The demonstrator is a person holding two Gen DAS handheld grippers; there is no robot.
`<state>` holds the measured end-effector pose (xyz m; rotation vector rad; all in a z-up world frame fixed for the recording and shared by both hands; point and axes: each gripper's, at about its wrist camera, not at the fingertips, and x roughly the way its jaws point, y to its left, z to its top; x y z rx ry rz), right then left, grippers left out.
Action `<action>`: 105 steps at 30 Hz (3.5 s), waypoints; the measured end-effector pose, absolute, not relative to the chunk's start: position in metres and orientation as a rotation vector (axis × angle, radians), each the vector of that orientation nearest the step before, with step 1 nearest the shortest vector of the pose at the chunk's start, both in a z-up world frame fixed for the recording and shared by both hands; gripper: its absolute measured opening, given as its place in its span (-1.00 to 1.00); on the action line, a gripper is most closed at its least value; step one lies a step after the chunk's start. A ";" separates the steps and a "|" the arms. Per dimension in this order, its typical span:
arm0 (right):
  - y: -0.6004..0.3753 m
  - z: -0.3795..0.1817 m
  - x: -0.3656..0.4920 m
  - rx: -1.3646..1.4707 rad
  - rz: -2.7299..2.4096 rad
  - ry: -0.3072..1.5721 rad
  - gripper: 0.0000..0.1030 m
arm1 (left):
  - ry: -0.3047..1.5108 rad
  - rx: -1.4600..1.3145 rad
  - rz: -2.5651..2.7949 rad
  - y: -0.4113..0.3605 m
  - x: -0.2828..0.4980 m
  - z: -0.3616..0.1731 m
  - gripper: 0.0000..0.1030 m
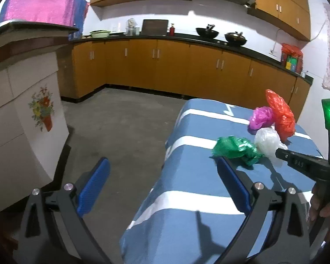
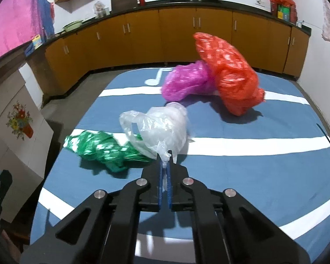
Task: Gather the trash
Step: 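Grasp the green plastic bag with the left gripper while the right gripper holds the white bag, then carry both bags over the red basket and open both grippers to drop them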
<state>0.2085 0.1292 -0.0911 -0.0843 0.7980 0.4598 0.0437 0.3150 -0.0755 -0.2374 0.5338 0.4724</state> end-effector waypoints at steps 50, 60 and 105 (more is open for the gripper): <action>-0.061 -0.066 0.212 0.087 0.193 0.733 -0.95 | 0.786 -0.104 0.010 0.204 0.217 -0.096 -0.51; -0.094 -0.047 0.196 0.118 0.160 0.686 -0.95 | 0.713 -0.072 -0.100 0.147 0.204 -0.059 -0.51; -0.293 -0.019 0.147 0.254 -0.187 0.568 -0.95 | 0.649 0.024 -0.507 -0.114 0.226 -0.027 -0.51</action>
